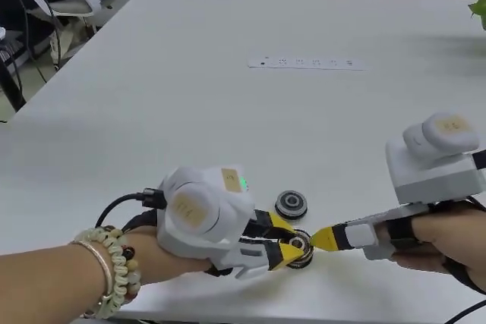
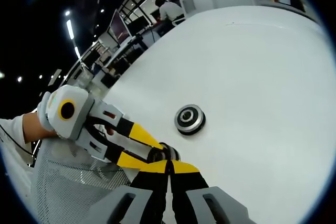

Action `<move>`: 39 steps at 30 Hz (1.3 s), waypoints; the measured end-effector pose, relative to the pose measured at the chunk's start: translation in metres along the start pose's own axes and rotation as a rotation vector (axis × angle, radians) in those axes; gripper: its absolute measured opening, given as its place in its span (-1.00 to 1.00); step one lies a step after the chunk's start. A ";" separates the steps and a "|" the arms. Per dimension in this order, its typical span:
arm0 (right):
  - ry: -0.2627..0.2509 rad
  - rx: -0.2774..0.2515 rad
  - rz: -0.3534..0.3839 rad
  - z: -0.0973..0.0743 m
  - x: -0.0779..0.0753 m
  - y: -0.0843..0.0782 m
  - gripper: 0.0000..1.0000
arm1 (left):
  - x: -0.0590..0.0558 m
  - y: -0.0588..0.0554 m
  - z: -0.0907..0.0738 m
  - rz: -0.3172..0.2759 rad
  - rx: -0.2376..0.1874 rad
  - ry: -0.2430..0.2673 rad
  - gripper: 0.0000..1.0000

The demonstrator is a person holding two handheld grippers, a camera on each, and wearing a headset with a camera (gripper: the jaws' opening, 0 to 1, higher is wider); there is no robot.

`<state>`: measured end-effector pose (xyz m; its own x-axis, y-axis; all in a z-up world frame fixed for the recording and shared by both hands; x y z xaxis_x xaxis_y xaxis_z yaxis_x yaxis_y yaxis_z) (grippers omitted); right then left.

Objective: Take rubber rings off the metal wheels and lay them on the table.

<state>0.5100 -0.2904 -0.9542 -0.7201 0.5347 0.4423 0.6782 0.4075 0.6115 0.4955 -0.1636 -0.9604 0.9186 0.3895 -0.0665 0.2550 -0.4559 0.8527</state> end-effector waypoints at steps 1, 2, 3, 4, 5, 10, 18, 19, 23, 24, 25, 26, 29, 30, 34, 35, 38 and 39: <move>-0.001 -0.003 -0.001 0.000 0.000 0.001 -1.00 | 0.000 0.000 0.000 -0.005 0.003 0.000 -0.72; -0.002 -0.005 -0.005 0.000 0.001 0.002 -1.00 | 0.001 0.001 -0.001 -0.016 0.009 -0.002 -0.72; -0.003 -0.005 -0.008 0.000 0.001 0.002 -1.00 | 0.001 0.001 -0.001 -0.024 0.013 -0.002 -0.72; -0.004 -0.005 -0.007 0.000 0.001 0.002 -1.00 | 0.001 0.001 -0.001 -0.032 0.018 -0.004 -0.72; -0.004 -0.004 -0.006 0.000 0.001 0.002 -1.00 | 0.002 0.001 -0.002 -0.035 0.023 -0.006 -0.72; -0.005 0.002 -0.003 -0.001 -0.001 0.002 -1.00 | 0.002 0.004 -0.005 -0.011 0.030 0.000 -0.66; -0.005 -0.003 -0.008 -0.003 0.000 0.003 -1.00 | -0.003 0.027 -0.018 -0.027 -0.033 -0.046 -0.46; -0.004 -0.003 -0.011 -0.003 0.000 0.003 -1.00 | -0.003 0.032 -0.022 -0.035 -0.049 -0.044 -0.40; 0.001 -0.004 -0.013 -0.003 0.002 0.003 -1.00 | -0.003 0.046 -0.033 -0.004 -0.074 -0.042 -0.26; 0.002 -0.003 -0.013 -0.004 0.002 0.003 -1.00 | -0.003 0.050 -0.038 0.005 -0.074 -0.040 -0.23; 0.003 -0.001 -0.014 -0.004 0.002 0.003 -1.00 | -0.003 0.053 -0.042 0.012 -0.076 -0.039 -0.20; 0.003 -0.001 -0.016 -0.004 0.002 0.003 -1.00 | -0.003 0.055 -0.045 0.020 -0.078 -0.037 -0.18; 0.002 -0.001 -0.025 -0.006 0.001 0.003 -1.00 | -0.004 0.059 -0.055 0.035 -0.077 -0.036 -0.10; -0.002 -0.002 -0.028 -0.006 0.001 0.003 -1.00 | -0.004 0.060 -0.061 0.044 -0.077 -0.035 -0.06; -0.008 -0.016 -0.039 -0.010 0.001 0.006 -1.00 | -0.004 0.065 -0.079 0.069 -0.076 -0.006 0.07; -0.007 -0.022 -0.039 -0.011 0.001 0.008 -1.00 | -0.004 0.065 -0.083 0.069 -0.079 0.001 0.09; -0.012 -0.041 -0.042 -0.014 0.001 0.011 -1.00 | -0.004 0.068 -0.097 0.065 -0.100 0.028 0.19; -0.013 -0.045 -0.044 -0.015 0.001 0.011 -1.00 | -0.005 0.068 -0.103 0.058 -0.107 0.038 0.22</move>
<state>0.5148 -0.2963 -0.9371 -0.7467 0.5267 0.4063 0.6387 0.3970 0.6591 0.4774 -0.1139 -0.8485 0.9182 0.3961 0.0021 0.1667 -0.3913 0.9050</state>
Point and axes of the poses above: the centre of the closed fingertips' face, and the gripper's own axes: z roughly forward along the fingers, x roughly to its left, y roughly out of its top, the point moved 8 cm from there along -z, roughly backward along the fingers, and after that the axes turned 8 degrees about -z, right-handed, at the moved point
